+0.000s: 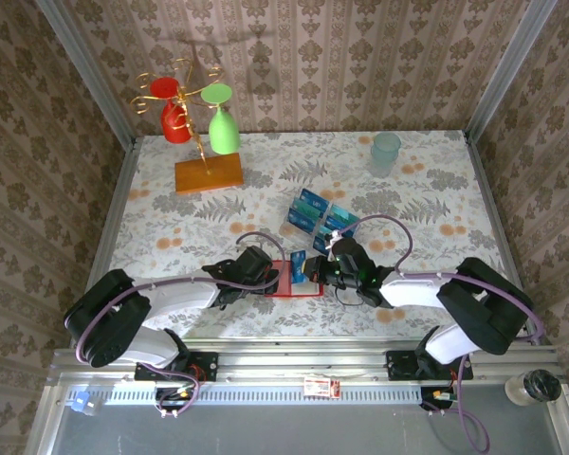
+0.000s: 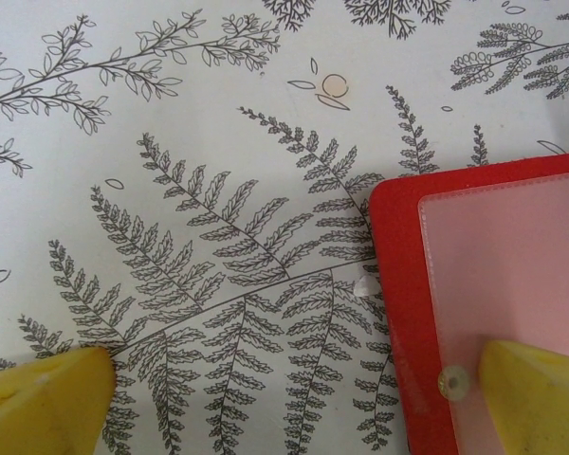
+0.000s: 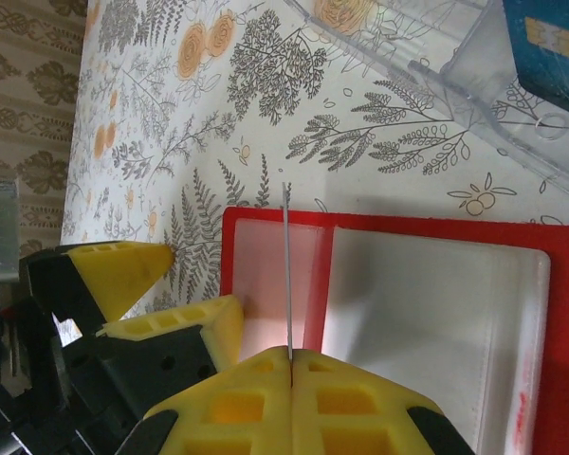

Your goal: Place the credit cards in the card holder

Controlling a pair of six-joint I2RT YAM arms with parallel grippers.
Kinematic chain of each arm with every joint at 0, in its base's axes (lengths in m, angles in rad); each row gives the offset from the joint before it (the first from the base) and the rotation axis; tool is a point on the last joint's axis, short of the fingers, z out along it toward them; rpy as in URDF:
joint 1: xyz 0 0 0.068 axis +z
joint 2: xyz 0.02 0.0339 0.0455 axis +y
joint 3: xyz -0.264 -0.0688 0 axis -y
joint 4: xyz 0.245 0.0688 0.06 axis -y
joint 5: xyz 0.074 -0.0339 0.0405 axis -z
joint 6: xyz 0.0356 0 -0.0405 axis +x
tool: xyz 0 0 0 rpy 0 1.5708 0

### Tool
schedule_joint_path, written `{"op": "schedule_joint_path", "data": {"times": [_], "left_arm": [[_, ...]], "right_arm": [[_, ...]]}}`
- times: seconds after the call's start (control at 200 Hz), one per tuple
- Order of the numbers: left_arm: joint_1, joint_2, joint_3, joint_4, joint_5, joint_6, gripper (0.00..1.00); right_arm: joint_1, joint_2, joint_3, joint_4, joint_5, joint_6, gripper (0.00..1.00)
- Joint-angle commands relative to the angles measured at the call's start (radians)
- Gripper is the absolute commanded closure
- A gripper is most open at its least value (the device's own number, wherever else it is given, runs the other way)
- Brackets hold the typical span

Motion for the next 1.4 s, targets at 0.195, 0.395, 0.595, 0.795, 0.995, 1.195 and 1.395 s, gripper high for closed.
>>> {"op": "schedule_joint_path", "data": {"times": [0.195, 0.395, 0.595, 0.795, 0.995, 1.195, 1.395], "left_arm": [[0.002, -0.007, -0.022, -0.026, -0.015, -0.029, 0.00], [0.002, -0.007, -0.025, -0.022, -0.015, -0.033, 0.00], [0.002, -0.012, -0.025, -0.021, -0.014, -0.033, 0.00], [0.003, -0.014, -0.025, -0.021, -0.015, -0.035, 0.00], [0.002, -0.014, -0.022, -0.024, -0.014, -0.033, 0.00], [0.001, -0.014, -0.023, -0.024, -0.014, -0.035, 0.00], [0.001, -0.014, -0.022, -0.025, -0.013, -0.032, 0.00]], "right_arm": [[0.006, 0.055, -0.023, 0.116, 0.040, 0.036, 1.00], [0.005, 0.088, -0.021, 0.150, 0.025, 0.055, 1.00], [0.005, 0.117, -0.028, 0.176, 0.021, 0.071, 1.00], [0.005, 0.131, -0.039, 0.202, 0.014, 0.086, 1.00], [0.002, 0.111, -0.061, 0.193, 0.041, 0.086, 1.00], [-0.002, 0.090, -0.072, 0.177, 0.053, 0.084, 1.00], [-0.004, 0.101, -0.076, 0.187, 0.053, 0.091, 1.00]]}}
